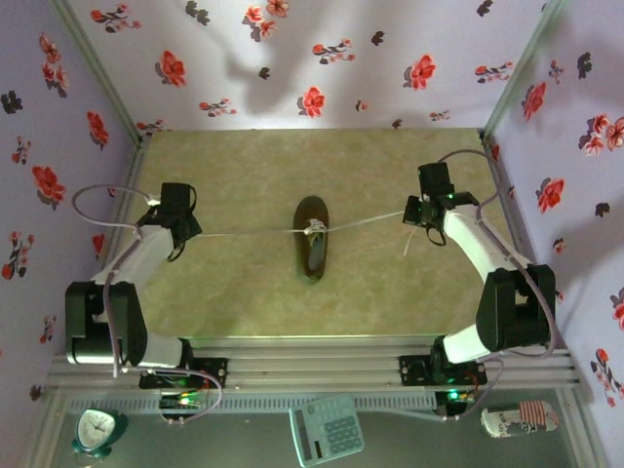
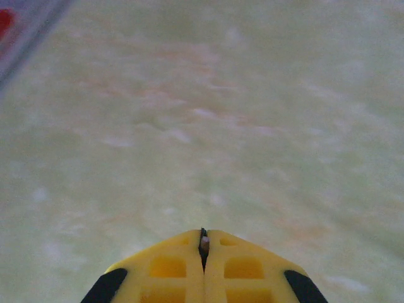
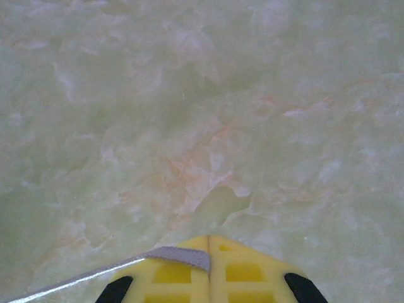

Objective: Tie the shoes

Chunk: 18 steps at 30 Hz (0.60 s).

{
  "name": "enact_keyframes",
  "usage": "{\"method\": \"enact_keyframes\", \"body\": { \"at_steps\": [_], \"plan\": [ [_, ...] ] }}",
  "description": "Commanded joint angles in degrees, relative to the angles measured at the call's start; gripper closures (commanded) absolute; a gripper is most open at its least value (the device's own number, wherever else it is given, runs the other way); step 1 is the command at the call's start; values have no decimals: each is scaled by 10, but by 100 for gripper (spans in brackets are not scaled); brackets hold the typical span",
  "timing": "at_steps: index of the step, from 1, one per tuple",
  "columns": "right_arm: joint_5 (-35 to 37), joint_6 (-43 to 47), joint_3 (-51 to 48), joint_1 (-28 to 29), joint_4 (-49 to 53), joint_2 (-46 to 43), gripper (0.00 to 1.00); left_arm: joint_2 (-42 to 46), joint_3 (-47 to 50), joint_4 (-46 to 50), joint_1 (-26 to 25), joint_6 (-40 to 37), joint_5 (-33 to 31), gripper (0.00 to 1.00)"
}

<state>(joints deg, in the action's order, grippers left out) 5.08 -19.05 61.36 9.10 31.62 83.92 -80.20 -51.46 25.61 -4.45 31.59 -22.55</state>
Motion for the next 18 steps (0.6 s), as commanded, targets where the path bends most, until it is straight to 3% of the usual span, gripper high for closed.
{"method": "enact_keyframes", "body": {
  "at_steps": [1, 6, 9, 14, 18],
  "plan": [
    [-4, 9, -3, -5, 2, -5, 100, -17, -44, 81, 12, 47, -156, 100],
    [-10, 17, -3, -5, 2, -11, 100, -80, -118, 204, 20, 95, -337, 100],
    [5, 20, -3, -5, 5, -22, 100, -127, -166, 303, 32, 159, -406, 100],
    [19, 27, 7, -5, 20, -26, 100, -179, -195, 344, 57, 197, -434, 100],
    [34, 33, 10, -6, 32, -20, 100, -160, -169, 256, 87, 140, -369, 100]
  ]
}}
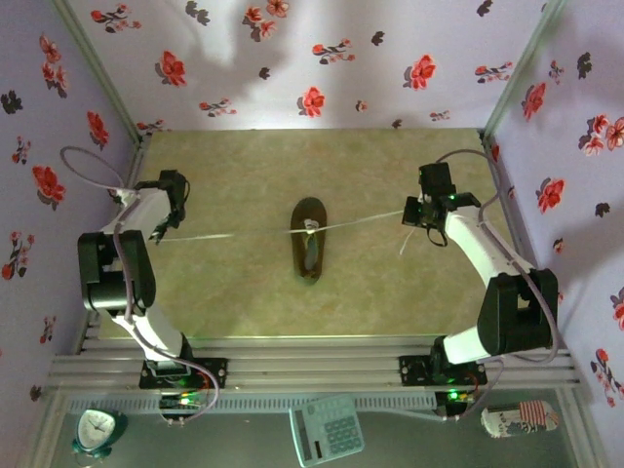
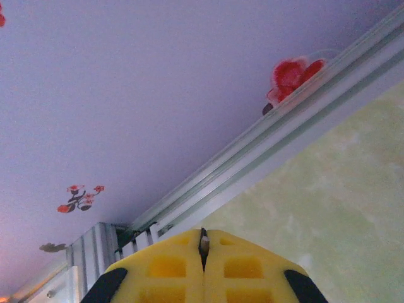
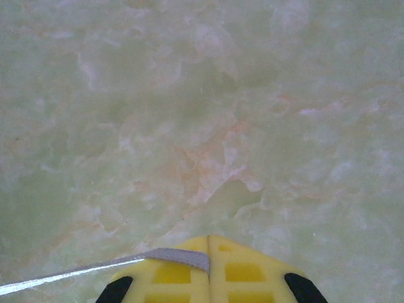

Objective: Tie the shoes

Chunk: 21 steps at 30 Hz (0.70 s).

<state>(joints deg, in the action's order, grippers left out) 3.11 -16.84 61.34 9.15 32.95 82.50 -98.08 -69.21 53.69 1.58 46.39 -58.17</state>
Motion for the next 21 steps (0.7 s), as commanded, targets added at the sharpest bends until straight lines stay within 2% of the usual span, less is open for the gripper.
{"method": "enact_keyframes", "body": {
  "at_steps": [1, 4, 8, 16, 21],
  "plan": [
    [60, 12, 10, -6, 21, -5, 100, 32, 21, -55, 38, -26, 10, 100],
    [76, 11, 6, -12, 23, -5, 100, 70, 54, -111, 68, -57, 60, 100],
    [80, 1, 1, -27, 28, 0, 100, 65, 61, -126, 112, -58, 97, 100],
    [68, -4, 0, -50, 35, 11, 100, 44, 69, -138, 167, -55, 104, 100],
    [56, -5, -1, -52, 33, 19, 100, 44, 79, -151, 168, -58, 123, 100]
  ]
}}
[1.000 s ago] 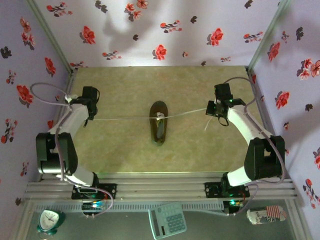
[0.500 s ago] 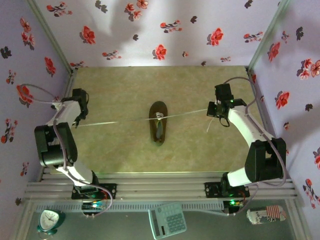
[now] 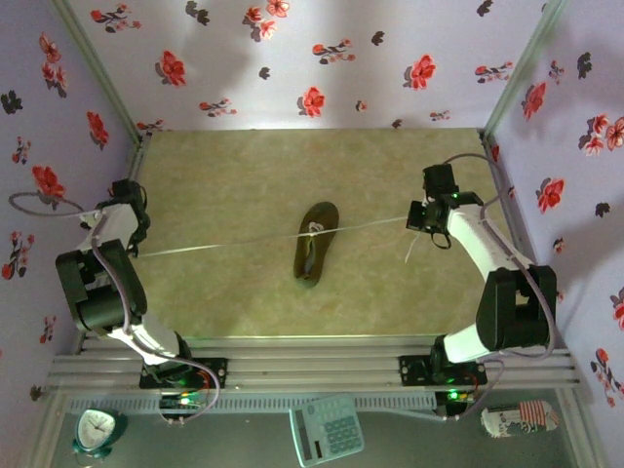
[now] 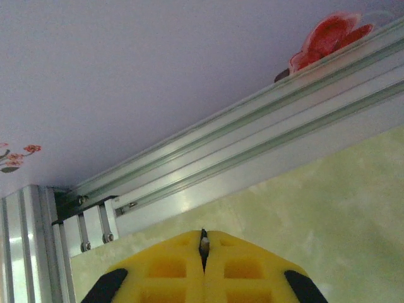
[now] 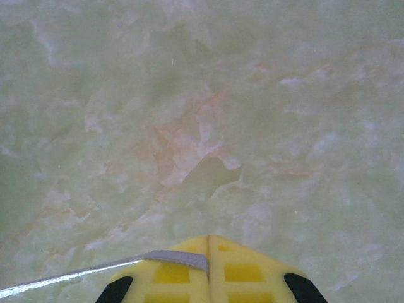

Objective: Tie the shoes

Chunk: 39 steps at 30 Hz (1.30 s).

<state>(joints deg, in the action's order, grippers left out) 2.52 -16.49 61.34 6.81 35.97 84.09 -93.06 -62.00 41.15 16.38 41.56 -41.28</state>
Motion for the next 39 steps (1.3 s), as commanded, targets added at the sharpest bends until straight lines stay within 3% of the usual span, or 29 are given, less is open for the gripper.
{"method": "enact_keyframes", "body": {
  "at_steps": [1, 7, 10, 11, 14, 16, 19, 24, 27, 31, 39],
  "plan": [
    [54, -8, -2, -29, -1, 4, 100, -4, 11, -31, 16, -12, -41, 100],
    [-68, 7, -11, -23, -52, 0, 100, 41, 57, -100, -33, -49, 14, 97],
    [-100, 22, -12, -2, -67, -8, 100, 67, 68, -106, -35, -50, 22, 72],
    [-98, 29, -12, 9, -67, -10, 100, 80, 70, -107, -35, -52, 22, 52],
    [-90, 38, -7, 34, -63, -12, 100, 120, 77, -100, -38, -51, 22, 13],
    [-88, 38, -4, 42, -65, -13, 100, 150, 83, -105, -46, -63, 24, 5],
    [-86, 39, 1, 48, -65, -12, 100, 200, 102, -151, -82, -106, 70, 3],
    [-87, 47, 1, 53, -63, -11, 100, 241, 148, -321, -206, -226, 292, 6],
    [-82, 43, -2, 52, -60, -14, 100, 208, 121, -342, -295, -268, 377, 11],
    [-84, 39, -6, 53, -62, -17, 100, 130, 81, -333, -398, -304, 440, 17],
    [-89, 30, -14, 53, -67, -12, 100, 24, 75, -393, -472, -282, 560, 33]
  ]
}}
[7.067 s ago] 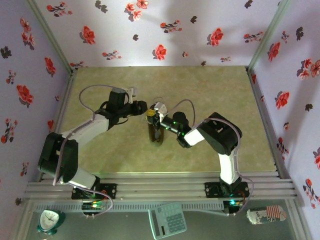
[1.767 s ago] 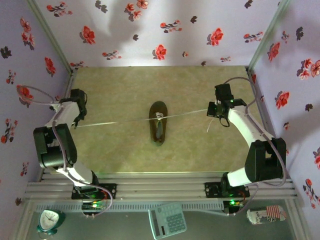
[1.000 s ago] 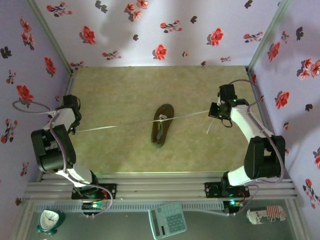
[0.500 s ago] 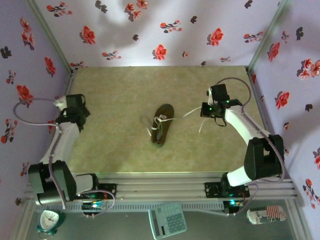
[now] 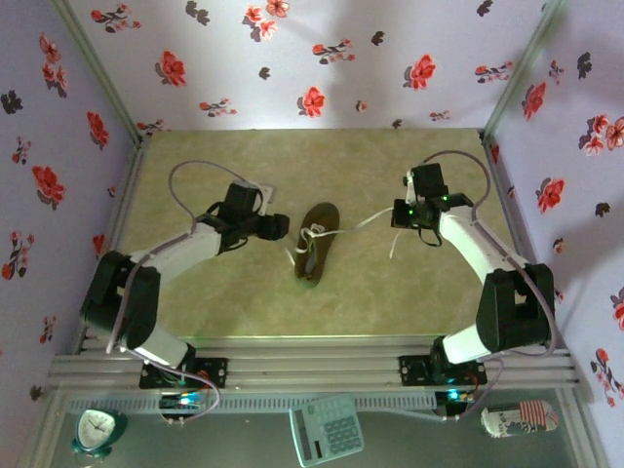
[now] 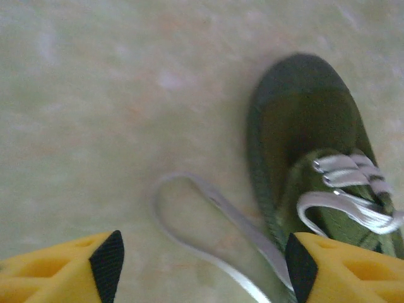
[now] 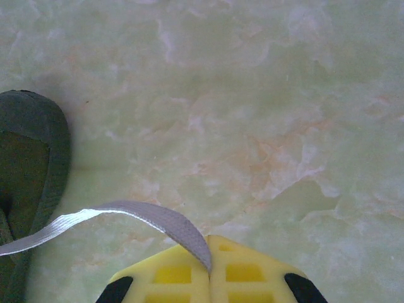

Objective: Tie the shoes

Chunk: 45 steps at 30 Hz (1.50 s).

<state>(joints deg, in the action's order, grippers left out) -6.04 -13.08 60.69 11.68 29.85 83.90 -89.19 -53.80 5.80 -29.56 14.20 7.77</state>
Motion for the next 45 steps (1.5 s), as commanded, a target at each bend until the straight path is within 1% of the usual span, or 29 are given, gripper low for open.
{"method": "enact_keyframes", "body": {
  "at_steps": [1, 4, 9, 13, 15, 17, 20, 21, 22, 28, 36, 40, 41, 42, 45],
  "plan": [
    [-4, -4, -9, 5, -6, -10, 100, -24, -8, -41, -18, -7, 74, 33],
    [-5, -5, -9, 5, -7, -9, 100, -39, -8, -35, -34, -24, 77, 35],
    [-6, -5, -9, 4, -7, -5, 100, -45, -11, -8, -48, -67, 105, 36],
    [-8, -6, -10, 5, -7, -1, 100, -54, -21, 23, -74, -114, 99, 39],
    [-9, -7, -10, 4, -9, 0, 100, -57, -23, 30, -80, -120, 93, 43],
    [-11, -9, -9, 5, -11, 2, 100, -61, -27, 38, -82, -139, 87, 44],
    [-11, -9, -7, 5, -10, 5, 100, -68, -33, 43, -86, -145, 87, 45],
    [-11, -9, -6, 5, -9, 5, 100, -70, -37, 46, -87, -146, 87, 48],
    [-11, -8, -6, 5, -8, 6, 100, -74, -41, 50, -88, -148, 86, 49],
    [-11, -8, -5, 4, -7, 7, 100, -91, -58, 61, -94, -159, 63, 48],
    [-13, -8, -6, 5, -6, 8, 100, -106, -65, 75, -100, -172, 53, 47],
    [-14, -9, -6, 5, -5, 7, 100, -125, -71, 82, -104, -174, 19, 48],
    [-15, -9, -6, 5, -4, 8, 100, -128, -73, 83, -104, -174, 12, 49],
    [-15, -10, -5, 5, -4, 8, 100, -130, -74, 83, -104, -174, 8, 53],
    [-15, -10, -5, 5, -3, 7, 100, -129, -79, 85, -104, -172, -5, 70]
  ]
}}
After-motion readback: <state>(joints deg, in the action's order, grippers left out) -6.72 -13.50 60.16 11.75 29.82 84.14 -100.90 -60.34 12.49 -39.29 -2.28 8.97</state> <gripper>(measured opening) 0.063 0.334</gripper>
